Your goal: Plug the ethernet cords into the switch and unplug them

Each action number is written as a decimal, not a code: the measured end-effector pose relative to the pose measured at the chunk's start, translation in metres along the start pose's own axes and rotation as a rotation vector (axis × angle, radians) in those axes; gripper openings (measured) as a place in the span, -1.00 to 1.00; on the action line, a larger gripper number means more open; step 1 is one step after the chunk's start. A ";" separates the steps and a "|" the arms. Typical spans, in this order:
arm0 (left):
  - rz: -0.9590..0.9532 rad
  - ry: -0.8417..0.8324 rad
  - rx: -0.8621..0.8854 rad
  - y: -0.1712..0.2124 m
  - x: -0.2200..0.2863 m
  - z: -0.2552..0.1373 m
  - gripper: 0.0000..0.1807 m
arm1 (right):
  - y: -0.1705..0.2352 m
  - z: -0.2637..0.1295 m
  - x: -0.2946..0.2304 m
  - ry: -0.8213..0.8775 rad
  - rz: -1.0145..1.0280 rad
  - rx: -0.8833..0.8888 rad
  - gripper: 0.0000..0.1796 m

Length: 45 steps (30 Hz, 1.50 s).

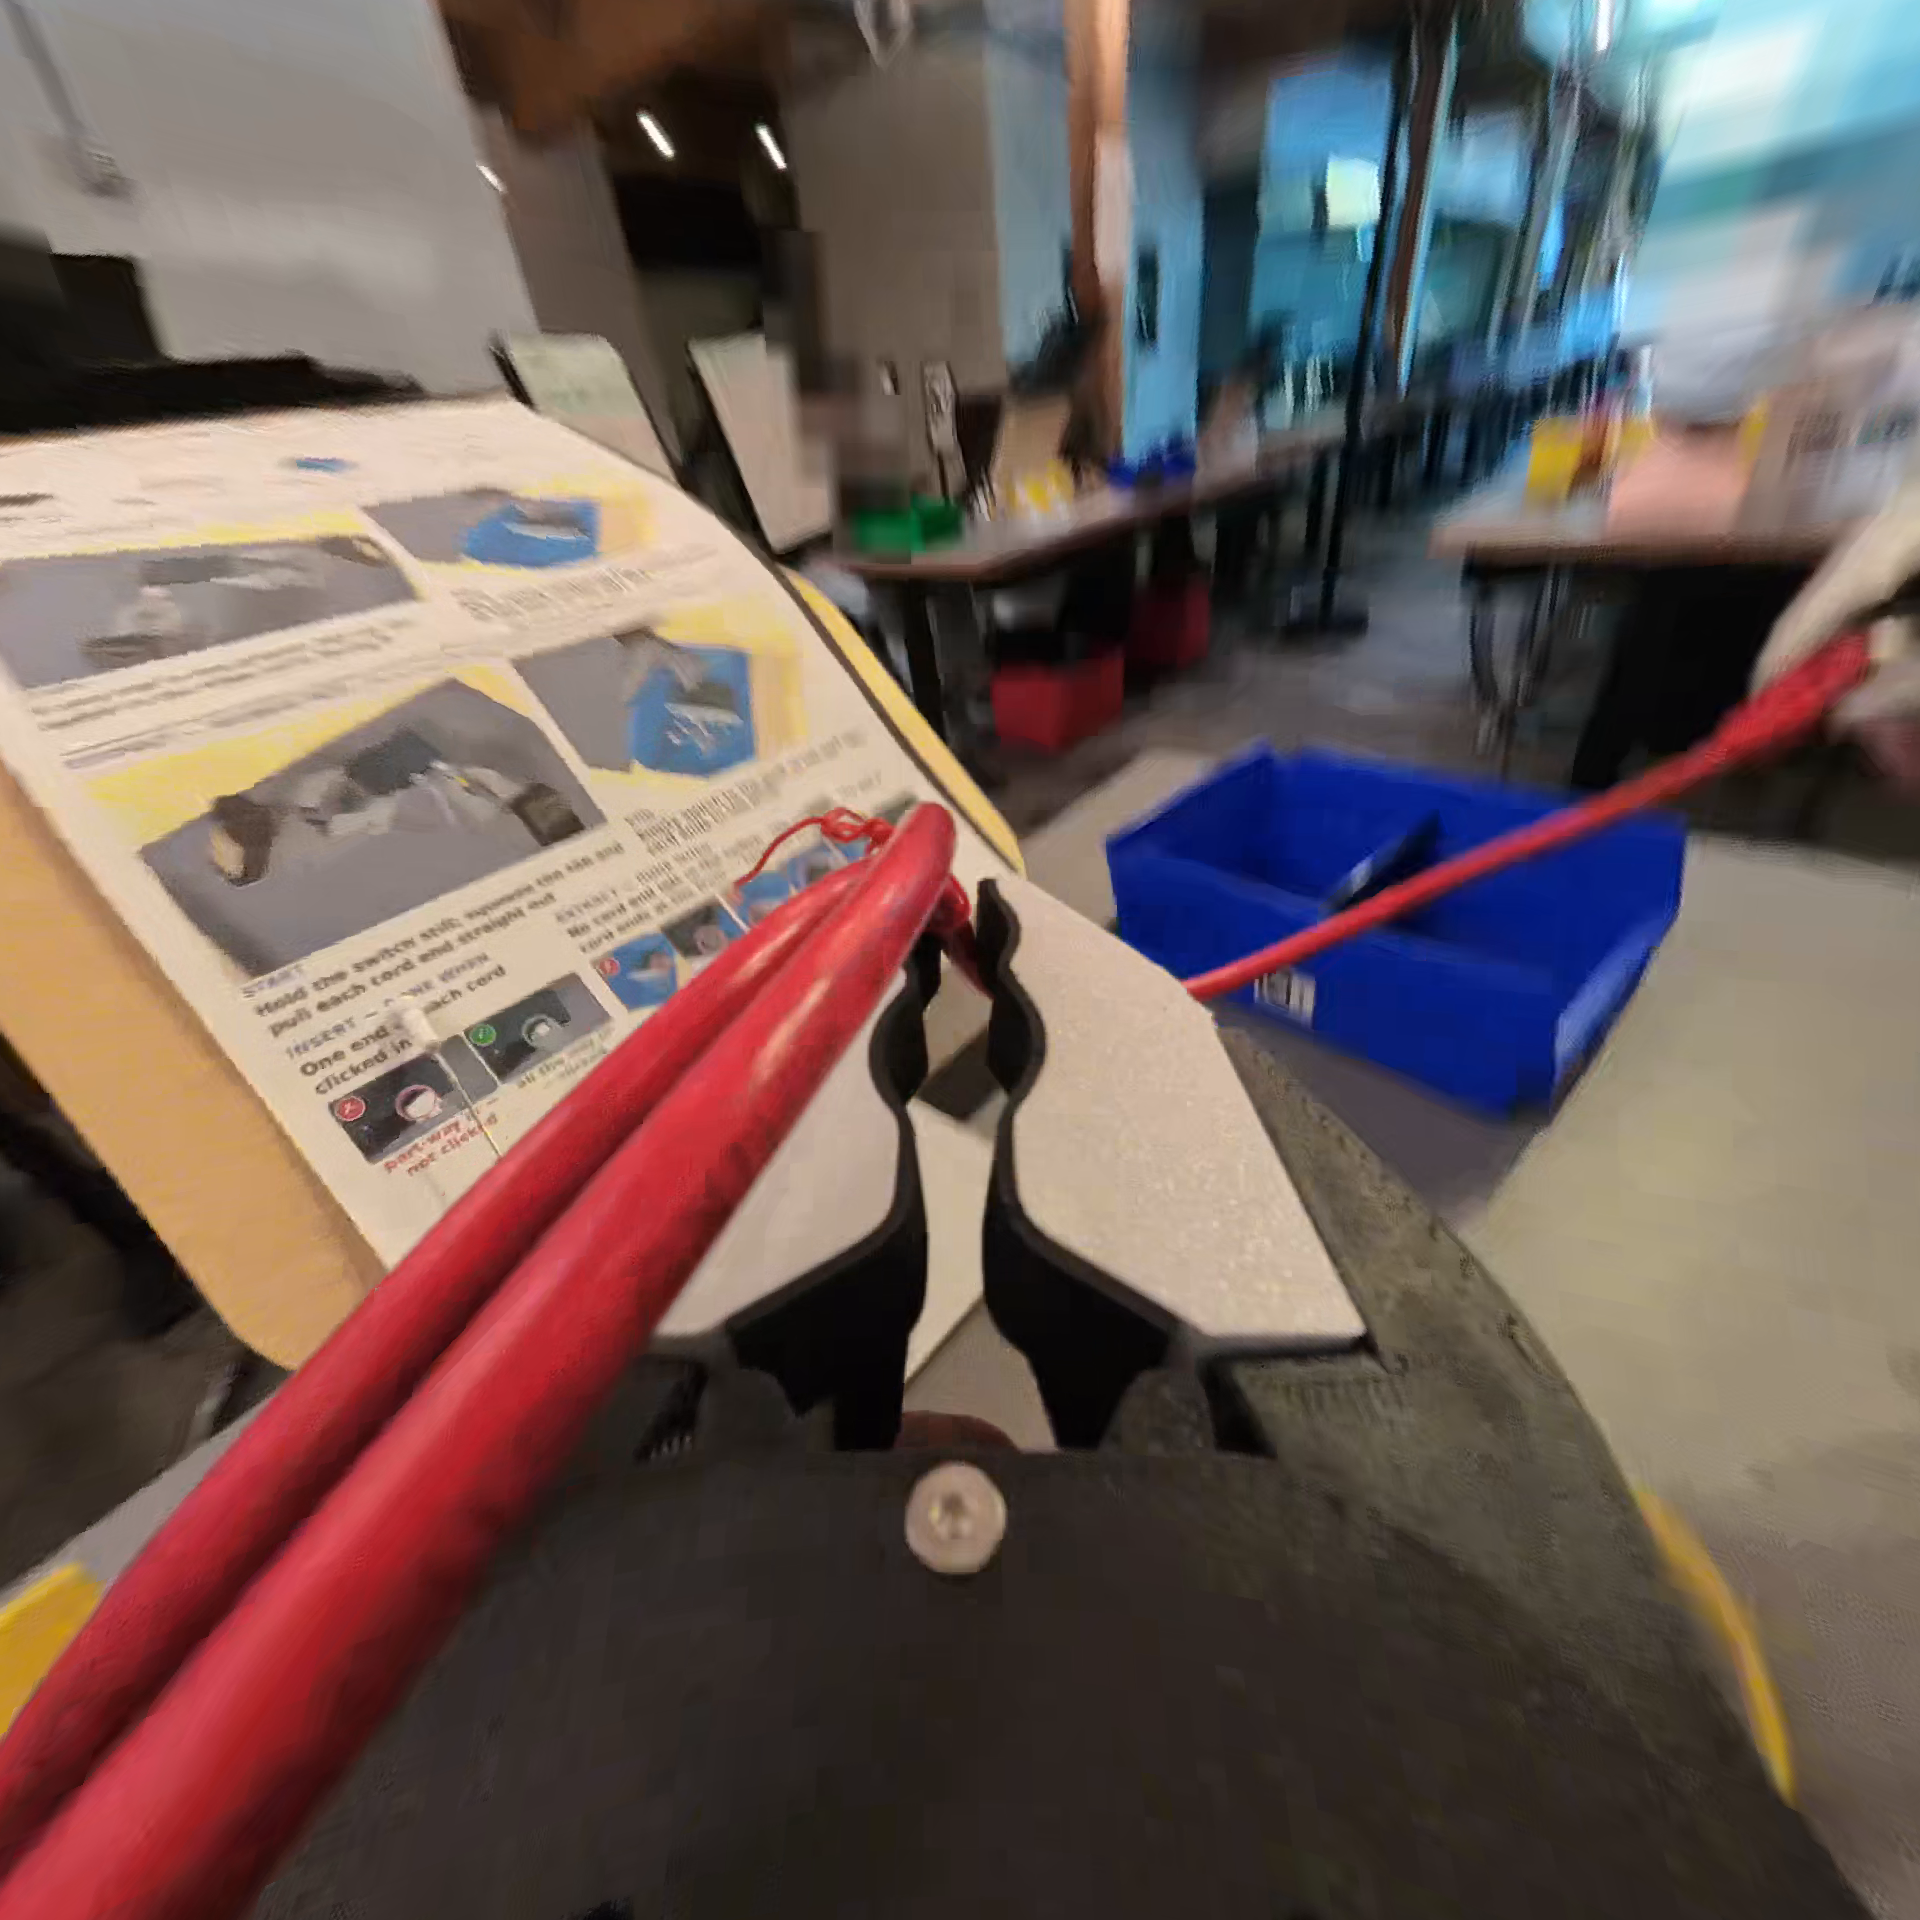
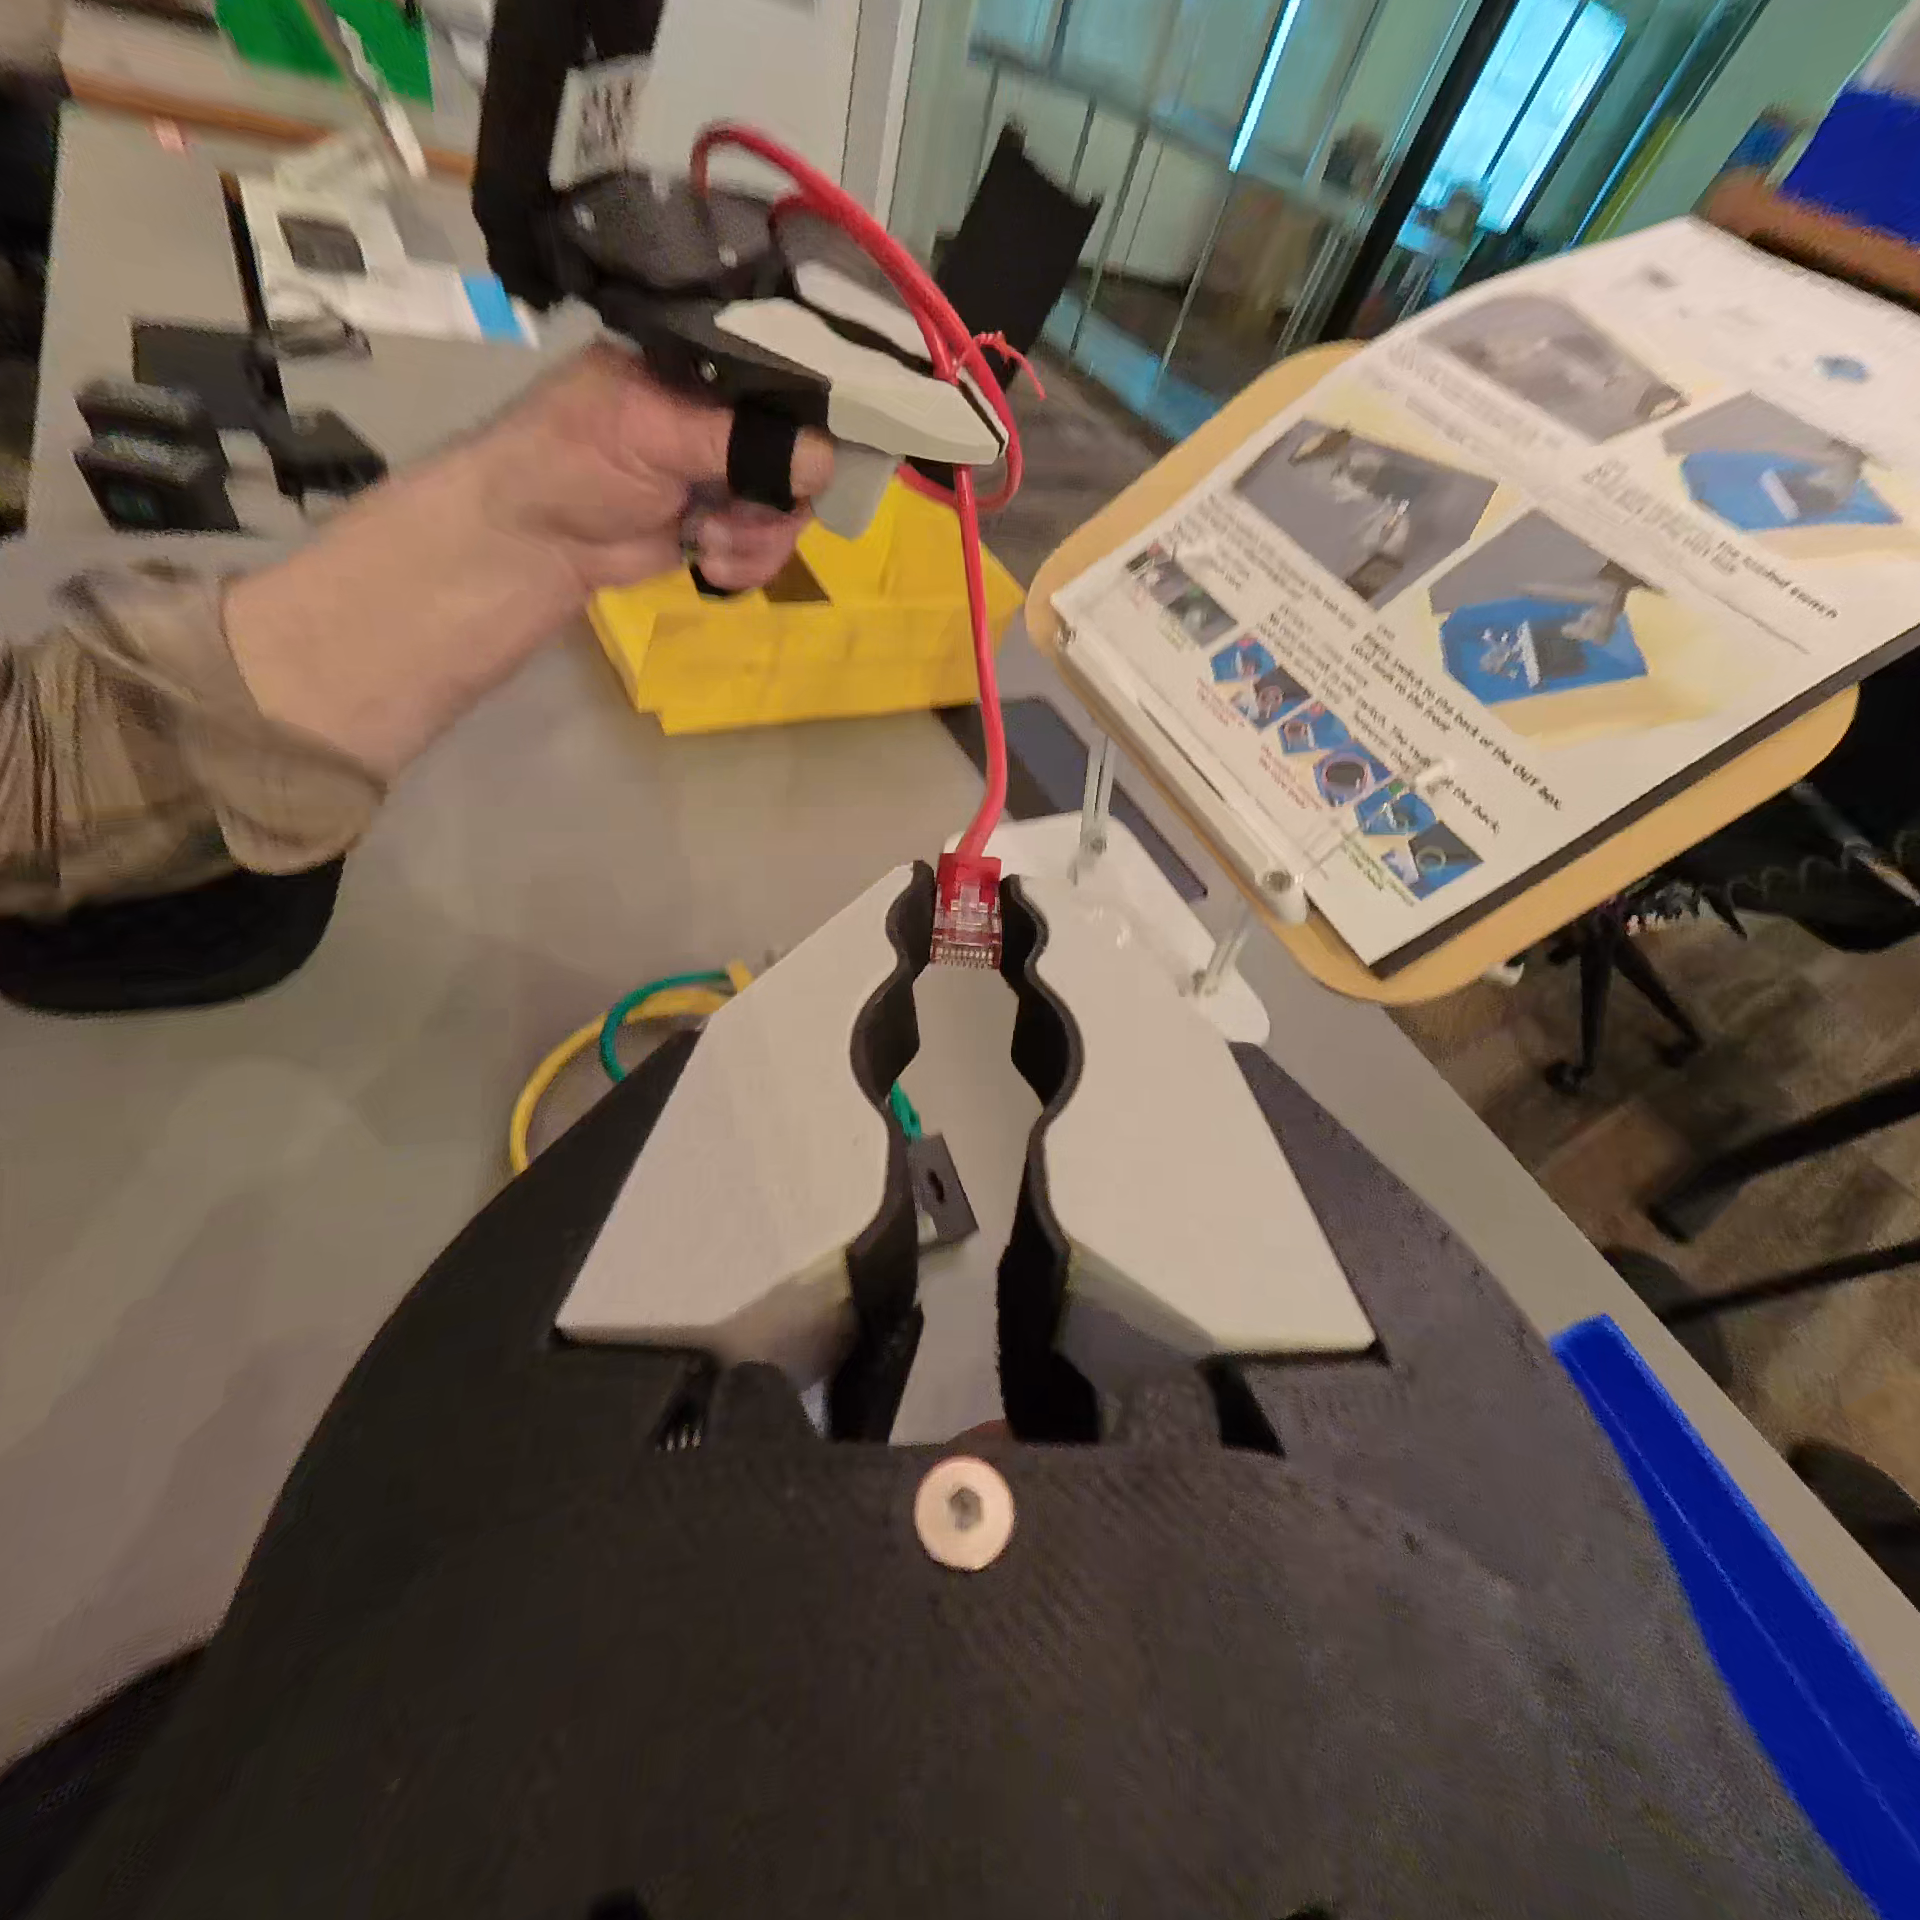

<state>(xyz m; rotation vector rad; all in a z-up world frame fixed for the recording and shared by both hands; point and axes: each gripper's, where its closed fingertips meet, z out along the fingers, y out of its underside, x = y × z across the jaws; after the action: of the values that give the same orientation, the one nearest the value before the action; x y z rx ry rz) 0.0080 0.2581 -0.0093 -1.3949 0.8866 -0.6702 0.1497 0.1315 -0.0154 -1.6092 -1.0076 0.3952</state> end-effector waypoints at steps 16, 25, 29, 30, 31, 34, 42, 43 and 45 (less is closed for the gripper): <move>0.562 0.328 -0.547 0.112 0.092 0.035 -0.94 | 0.016 0.063 -0.008 -0.181 -0.049 -0.205 -0.88; -0.258 0.489 -0.455 0.131 0.040 0.017 -0.54 | 0.026 0.077 0.034 -0.133 0.096 -0.074 -0.89; -0.380 0.530 -0.575 0.165 0.039 0.015 -0.30 | 0.033 0.083 0.044 -0.135 0.117 -0.067 -0.89; -0.390 0.570 -0.591 0.166 0.044 0.012 -0.29 | 0.035 0.085 0.044 -0.143 0.113 -0.071 -0.89; -0.378 0.605 -0.598 0.165 0.049 0.007 -0.27 | 0.039 0.087 0.044 -0.140 0.102 -0.091 -0.88; -0.275 0.719 -0.660 0.165 0.065 -0.019 -0.24 | 0.040 0.090 0.041 -0.152 0.083 -0.101 -0.89; 0.024 0.593 -0.204 0.061 0.073 -0.007 -0.11 | 0.008 0.103 0.016 -0.282 0.086 0.064 -0.89; 0.045 0.559 -0.126 0.047 0.075 -0.002 -0.11 | 0.002 0.103 0.012 -0.304 0.095 0.106 -0.88; 0.007 0.582 -0.014 0.025 0.088 0.004 -0.17 | -0.007 0.104 0.008 -0.325 0.114 0.175 -0.88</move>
<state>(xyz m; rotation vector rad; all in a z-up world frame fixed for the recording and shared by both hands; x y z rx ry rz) 0.0557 0.1890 -0.0453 -1.2214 1.3487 -1.0940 0.0768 0.2028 -0.0384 -1.4756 -1.0912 0.8210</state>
